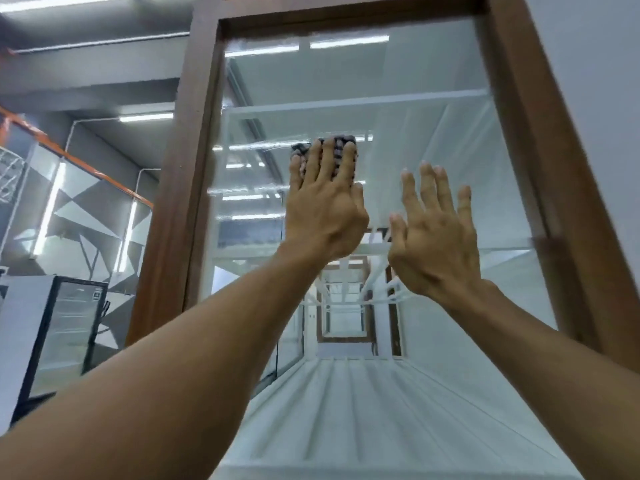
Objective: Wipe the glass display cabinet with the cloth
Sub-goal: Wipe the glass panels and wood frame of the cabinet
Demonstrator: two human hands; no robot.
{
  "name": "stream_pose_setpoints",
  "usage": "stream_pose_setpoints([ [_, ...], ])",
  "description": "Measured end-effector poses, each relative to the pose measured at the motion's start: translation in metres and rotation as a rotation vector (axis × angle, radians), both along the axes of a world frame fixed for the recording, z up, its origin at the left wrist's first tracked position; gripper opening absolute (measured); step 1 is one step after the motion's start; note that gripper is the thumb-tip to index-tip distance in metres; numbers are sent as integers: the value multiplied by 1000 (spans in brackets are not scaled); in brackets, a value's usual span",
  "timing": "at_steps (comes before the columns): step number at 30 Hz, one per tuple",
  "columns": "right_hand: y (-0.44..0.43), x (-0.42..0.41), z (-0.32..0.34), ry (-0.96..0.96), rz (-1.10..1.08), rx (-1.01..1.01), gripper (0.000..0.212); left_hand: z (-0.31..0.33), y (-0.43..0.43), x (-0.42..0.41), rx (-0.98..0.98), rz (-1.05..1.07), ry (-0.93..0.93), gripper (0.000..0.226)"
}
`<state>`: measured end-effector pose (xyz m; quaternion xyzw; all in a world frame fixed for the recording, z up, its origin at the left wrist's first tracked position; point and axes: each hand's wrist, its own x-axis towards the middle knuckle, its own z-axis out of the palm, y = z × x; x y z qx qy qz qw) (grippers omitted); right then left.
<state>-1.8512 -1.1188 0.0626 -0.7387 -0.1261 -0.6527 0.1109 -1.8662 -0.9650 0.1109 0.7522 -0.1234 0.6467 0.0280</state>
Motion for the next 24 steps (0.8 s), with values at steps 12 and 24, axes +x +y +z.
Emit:
stream_pose_setpoints([
  [12,-74,6,-71,-80,67,149,72,16,-127,7,298,1,-3,62],
  [24,-85,11,-127,-127,162,146,63,-35,-157,8,513,2,41,67],
])
